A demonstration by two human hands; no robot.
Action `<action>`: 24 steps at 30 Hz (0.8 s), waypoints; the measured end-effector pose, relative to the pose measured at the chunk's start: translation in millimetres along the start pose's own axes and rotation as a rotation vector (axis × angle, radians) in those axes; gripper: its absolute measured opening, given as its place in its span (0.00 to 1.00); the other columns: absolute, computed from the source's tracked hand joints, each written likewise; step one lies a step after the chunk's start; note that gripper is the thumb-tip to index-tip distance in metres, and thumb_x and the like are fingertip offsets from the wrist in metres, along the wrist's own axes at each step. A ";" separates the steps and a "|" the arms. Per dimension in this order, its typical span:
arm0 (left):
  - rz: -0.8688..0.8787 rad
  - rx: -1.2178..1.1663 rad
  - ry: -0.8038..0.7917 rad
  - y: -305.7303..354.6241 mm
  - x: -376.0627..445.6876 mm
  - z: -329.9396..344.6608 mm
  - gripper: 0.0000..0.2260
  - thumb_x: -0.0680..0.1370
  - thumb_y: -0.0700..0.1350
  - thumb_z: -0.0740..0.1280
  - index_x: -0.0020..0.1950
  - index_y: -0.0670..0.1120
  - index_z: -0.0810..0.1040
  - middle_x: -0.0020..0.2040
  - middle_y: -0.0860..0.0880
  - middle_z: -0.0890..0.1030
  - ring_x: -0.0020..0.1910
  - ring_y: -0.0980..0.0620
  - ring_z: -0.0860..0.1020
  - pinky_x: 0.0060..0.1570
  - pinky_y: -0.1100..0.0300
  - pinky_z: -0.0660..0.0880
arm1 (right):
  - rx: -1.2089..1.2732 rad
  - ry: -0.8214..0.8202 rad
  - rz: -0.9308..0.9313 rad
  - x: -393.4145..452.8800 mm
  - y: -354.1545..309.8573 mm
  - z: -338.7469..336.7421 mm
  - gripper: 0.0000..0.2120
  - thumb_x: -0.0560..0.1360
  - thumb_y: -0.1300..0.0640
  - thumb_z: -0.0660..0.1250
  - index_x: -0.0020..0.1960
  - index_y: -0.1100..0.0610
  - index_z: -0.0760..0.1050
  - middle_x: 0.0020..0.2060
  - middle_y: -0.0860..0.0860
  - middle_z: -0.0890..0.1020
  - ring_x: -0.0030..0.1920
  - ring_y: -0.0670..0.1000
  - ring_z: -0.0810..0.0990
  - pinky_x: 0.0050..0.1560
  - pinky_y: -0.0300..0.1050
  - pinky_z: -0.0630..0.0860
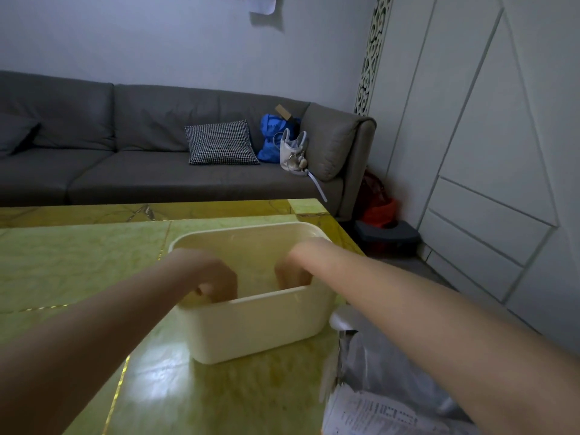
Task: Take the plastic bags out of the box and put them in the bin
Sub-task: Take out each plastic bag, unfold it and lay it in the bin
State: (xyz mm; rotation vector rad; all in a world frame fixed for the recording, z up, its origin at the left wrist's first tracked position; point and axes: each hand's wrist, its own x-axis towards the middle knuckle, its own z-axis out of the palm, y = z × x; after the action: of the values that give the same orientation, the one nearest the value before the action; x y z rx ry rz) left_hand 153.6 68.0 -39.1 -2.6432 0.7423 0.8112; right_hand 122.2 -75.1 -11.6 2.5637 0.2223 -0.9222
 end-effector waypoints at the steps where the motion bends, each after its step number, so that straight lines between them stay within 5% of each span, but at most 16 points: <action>1: -0.007 -0.017 0.033 7.9 -12.4 -8.1 0.15 0.73 0.51 0.65 0.56 0.44 0.80 0.47 0.49 0.79 0.45 0.50 0.75 0.52 0.58 0.74 | 0.117 0.022 -0.008 0.5 4.0 -1.4 0.05 0.77 0.60 0.62 0.45 0.60 0.75 0.42 0.55 0.78 0.40 0.53 0.76 0.50 0.49 0.76; 5: 0.118 0.020 0.536 18.2 -38.1 -29.6 0.13 0.78 0.43 0.61 0.62 0.50 0.76 0.60 0.50 0.77 0.58 0.50 0.75 0.59 0.57 0.72 | 0.476 0.237 -0.146 -8.3 9.8 -12.1 0.14 0.77 0.63 0.65 0.62 0.64 0.74 0.41 0.50 0.75 0.39 0.50 0.77 0.45 0.41 0.77; 8: 0.085 0.101 0.307 11.5 -25.8 -18.7 0.19 0.78 0.45 0.63 0.69 0.50 0.68 0.68 0.48 0.69 0.64 0.49 0.70 0.65 0.56 0.67 | 0.582 -0.009 -0.132 -7.5 4.9 -9.2 0.18 0.77 0.61 0.65 0.67 0.59 0.72 0.47 0.49 0.75 0.52 0.54 0.77 0.60 0.47 0.75; 10: 0.030 0.147 0.058 10.8 -21.7 -8.4 0.20 0.79 0.46 0.61 0.71 0.51 0.66 0.69 0.46 0.69 0.61 0.49 0.71 0.60 0.59 0.69 | 0.481 -0.159 -0.057 4.0 4.0 -3.0 0.21 0.77 0.57 0.66 0.69 0.58 0.71 0.59 0.52 0.76 0.58 0.57 0.78 0.64 0.54 0.73; 14: -0.036 0.180 -0.121 0.9 -13.6 -3.6 0.18 0.80 0.45 0.58 0.70 0.47 0.68 0.66 0.46 0.72 0.53 0.51 0.72 0.50 0.60 0.72 | 0.334 -0.161 0.030 15.3 10.5 0.6 0.21 0.76 0.52 0.65 0.67 0.58 0.73 0.63 0.55 0.77 0.61 0.56 0.78 0.64 0.56 0.73; 18: -0.016 0.064 -0.011 3.6 -17.8 -15.5 0.18 0.78 0.49 0.63 0.68 0.48 0.70 0.60 0.47 0.75 0.54 0.49 0.75 0.61 0.56 0.72 | 0.528 -0.087 -0.041 4.5 12.9 1.9 0.20 0.77 0.59 0.66 0.67 0.62 0.72 0.66 0.59 0.73 0.61 0.57 0.76 0.64 0.53 0.73; 24: 0.115 -0.139 0.321 43.3 -79.9 -50.9 0.12 0.78 0.45 0.62 0.61 0.51 0.76 0.57 0.49 0.79 0.52 0.51 0.78 0.56 0.59 0.71 | 0.726 0.248 -0.096 -89.3 42.3 -14.2 0.13 0.79 0.62 0.62 0.62 0.61 0.76 0.63 0.59 0.75 0.57 0.57 0.80 0.47 0.40 0.78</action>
State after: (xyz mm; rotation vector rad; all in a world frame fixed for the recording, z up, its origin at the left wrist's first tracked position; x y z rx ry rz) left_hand 95.6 43.1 43.7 -2.9178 0.9558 0.4840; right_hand 73.5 -108.5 69.0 3.3689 0.0849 -0.8179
